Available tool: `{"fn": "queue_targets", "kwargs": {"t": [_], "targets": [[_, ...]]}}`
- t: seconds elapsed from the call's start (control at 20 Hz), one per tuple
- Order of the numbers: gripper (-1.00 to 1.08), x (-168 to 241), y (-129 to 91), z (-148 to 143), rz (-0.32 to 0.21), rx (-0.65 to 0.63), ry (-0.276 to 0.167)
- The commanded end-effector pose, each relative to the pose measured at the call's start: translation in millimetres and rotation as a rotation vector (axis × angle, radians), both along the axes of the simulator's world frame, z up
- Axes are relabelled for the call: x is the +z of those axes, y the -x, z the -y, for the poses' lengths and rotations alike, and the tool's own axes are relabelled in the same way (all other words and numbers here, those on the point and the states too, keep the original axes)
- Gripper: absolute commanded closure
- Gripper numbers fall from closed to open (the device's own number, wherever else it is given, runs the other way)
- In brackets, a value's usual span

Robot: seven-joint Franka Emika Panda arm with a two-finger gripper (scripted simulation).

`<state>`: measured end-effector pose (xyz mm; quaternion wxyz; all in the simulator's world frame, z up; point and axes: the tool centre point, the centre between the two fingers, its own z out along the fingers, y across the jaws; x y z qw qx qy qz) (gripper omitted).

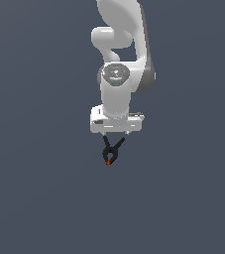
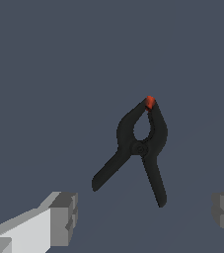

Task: Pick up the object and move it to a goal position.

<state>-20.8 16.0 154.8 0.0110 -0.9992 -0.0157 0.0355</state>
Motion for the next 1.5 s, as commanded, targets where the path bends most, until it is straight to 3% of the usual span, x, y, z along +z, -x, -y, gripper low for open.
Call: {"fn": "queue_targets", "kwargs": {"t": [0.0, 0.4, 0.75, 1.45], "targets": [[-0.92, 0.0, 0.0, 0.0, 0.0, 0.0, 0.0], [-0.92, 15.7, -11.2, 23.2, 0.021, -0.032, 0.016], [-0.92, 13.4, -11.5, 23.6, 0.023, -0.038, 0.017], [-0.92, -56.8, -7.7, 20.5, 0.055, -0.172, 0.025]]}}
